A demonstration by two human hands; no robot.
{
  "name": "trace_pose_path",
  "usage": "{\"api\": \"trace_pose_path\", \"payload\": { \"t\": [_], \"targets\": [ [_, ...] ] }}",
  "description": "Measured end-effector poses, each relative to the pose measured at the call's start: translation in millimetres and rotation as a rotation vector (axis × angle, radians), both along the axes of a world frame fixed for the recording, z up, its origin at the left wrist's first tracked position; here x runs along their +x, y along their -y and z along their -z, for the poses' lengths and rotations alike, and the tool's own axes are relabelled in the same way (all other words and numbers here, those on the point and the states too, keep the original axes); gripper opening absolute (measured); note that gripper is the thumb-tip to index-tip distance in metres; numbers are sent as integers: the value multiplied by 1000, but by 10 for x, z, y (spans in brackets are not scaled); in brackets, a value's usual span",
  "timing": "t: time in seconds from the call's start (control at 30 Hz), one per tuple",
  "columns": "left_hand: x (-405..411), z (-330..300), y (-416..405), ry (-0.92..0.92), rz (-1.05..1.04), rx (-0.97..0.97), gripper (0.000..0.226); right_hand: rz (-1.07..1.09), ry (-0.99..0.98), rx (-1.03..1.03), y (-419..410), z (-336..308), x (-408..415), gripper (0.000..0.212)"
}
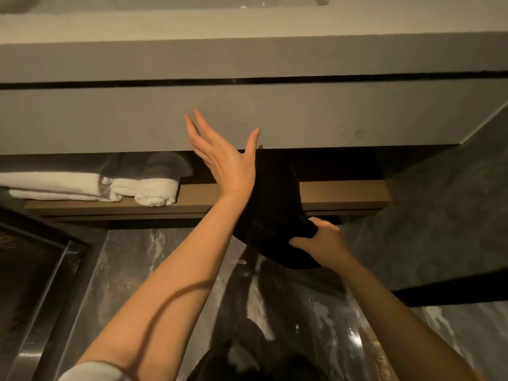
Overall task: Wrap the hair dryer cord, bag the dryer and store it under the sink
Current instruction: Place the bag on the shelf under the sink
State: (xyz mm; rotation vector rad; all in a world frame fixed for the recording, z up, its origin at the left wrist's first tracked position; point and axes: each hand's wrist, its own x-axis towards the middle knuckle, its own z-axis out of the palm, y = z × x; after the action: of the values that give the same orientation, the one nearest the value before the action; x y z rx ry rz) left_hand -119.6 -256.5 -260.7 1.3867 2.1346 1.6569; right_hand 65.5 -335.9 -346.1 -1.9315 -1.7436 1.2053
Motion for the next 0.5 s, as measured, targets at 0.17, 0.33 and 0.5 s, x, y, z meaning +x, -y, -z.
{"api": "trace_pose_path", "payload": {
  "t": [0.17, 0.33, 0.5],
  "targets": [
    [-117, 280, -233, -210, -45, 164, 101, -34, -7, 169, -438, 417, -24, 26],
    [-186, 464, -337, -343, -108, 250, 95, -63, 17, 314, -894, 745, -76, 41],
    [-228, 533, -394, -394, -146, 268, 95, -10, -53, 343, -1351, 1003, -254, 57]
  ]
}}
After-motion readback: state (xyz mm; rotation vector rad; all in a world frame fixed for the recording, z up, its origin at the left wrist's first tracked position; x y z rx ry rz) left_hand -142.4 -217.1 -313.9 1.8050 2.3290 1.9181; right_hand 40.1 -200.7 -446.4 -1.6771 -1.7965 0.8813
